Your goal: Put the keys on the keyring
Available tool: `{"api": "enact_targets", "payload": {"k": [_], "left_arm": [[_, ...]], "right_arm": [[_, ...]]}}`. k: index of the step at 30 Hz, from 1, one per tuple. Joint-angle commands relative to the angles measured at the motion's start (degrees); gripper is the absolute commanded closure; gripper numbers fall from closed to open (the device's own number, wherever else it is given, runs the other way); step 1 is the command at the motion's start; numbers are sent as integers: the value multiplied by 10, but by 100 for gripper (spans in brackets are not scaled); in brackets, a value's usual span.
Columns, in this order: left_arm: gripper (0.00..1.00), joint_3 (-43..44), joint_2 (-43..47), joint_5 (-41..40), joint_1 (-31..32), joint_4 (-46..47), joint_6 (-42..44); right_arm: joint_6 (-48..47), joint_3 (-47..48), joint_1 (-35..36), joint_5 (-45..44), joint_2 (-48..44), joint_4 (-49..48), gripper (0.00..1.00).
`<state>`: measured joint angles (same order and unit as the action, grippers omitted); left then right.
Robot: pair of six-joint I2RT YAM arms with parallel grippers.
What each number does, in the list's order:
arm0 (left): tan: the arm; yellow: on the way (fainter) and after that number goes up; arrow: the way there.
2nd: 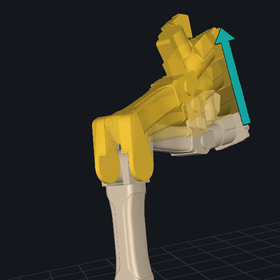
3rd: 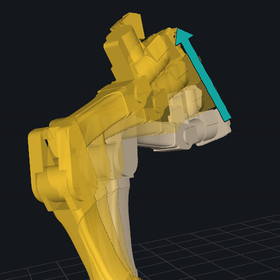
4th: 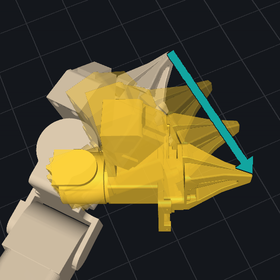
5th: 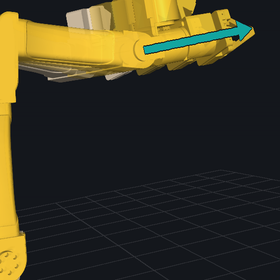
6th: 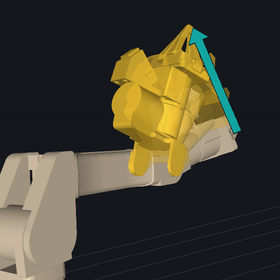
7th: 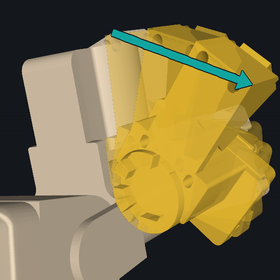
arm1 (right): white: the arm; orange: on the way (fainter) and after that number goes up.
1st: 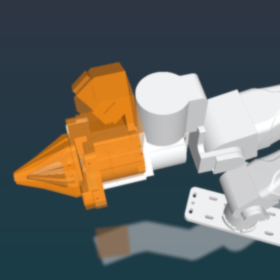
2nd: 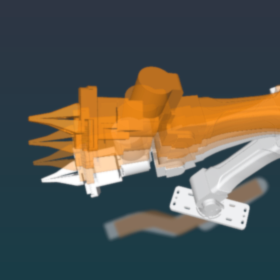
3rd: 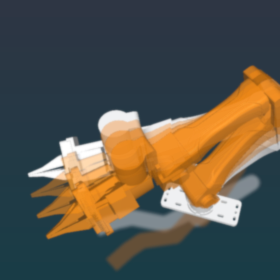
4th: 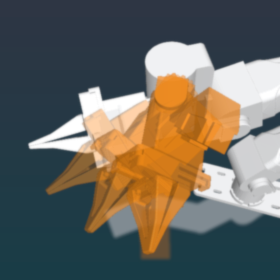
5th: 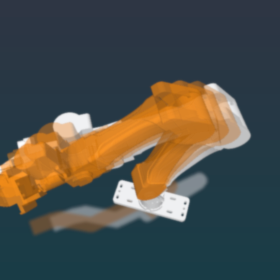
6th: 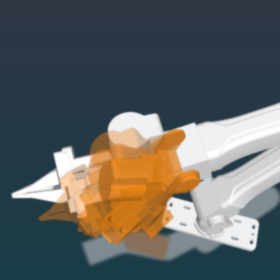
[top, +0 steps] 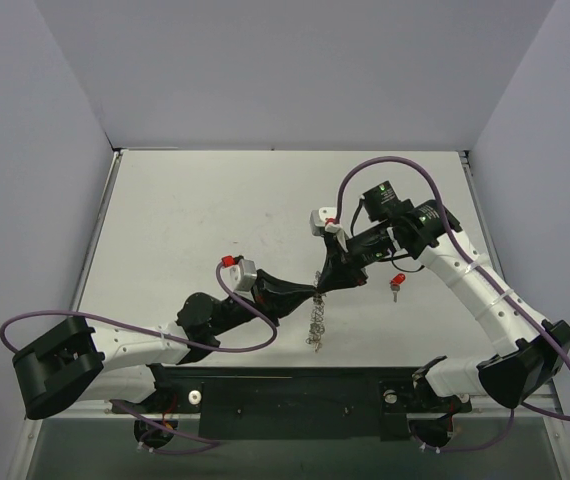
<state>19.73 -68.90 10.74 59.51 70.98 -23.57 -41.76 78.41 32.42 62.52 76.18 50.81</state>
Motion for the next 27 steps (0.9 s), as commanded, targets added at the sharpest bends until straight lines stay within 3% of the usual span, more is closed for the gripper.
{"api": "enact_targets", "payload": {"k": [1, 5, 14, 19, 20, 22, 27], "left_arm": [[100, 22, 9, 3, -1, 69, -13], [100, 19, 9, 10, -1, 69, -23], [100, 18, 9, 49, -1, 61, -31], [100, 19, 31, 56, 6, 3, 35], [100, 18, 36, 54, 7, -6, 48], [100, 12, 54, 51, 7, -28, 100], [100, 3, 114, 85, 6, -102, 209]], "right_arm": [[19, 0, 7, -9, -11, -4, 100], [19, -5, 5, -27, -16, -3, 100], [-115, 3, 10, -23, -22, 94, 100], [-184, -4, 31, -50, -30, 133, 100], [-186, -7, 32, -49, -34, 133, 78], [-184, -5, 30, -51, -41, 136, 53], [-249, 19, 1, -44, -54, 205, 47]]}}
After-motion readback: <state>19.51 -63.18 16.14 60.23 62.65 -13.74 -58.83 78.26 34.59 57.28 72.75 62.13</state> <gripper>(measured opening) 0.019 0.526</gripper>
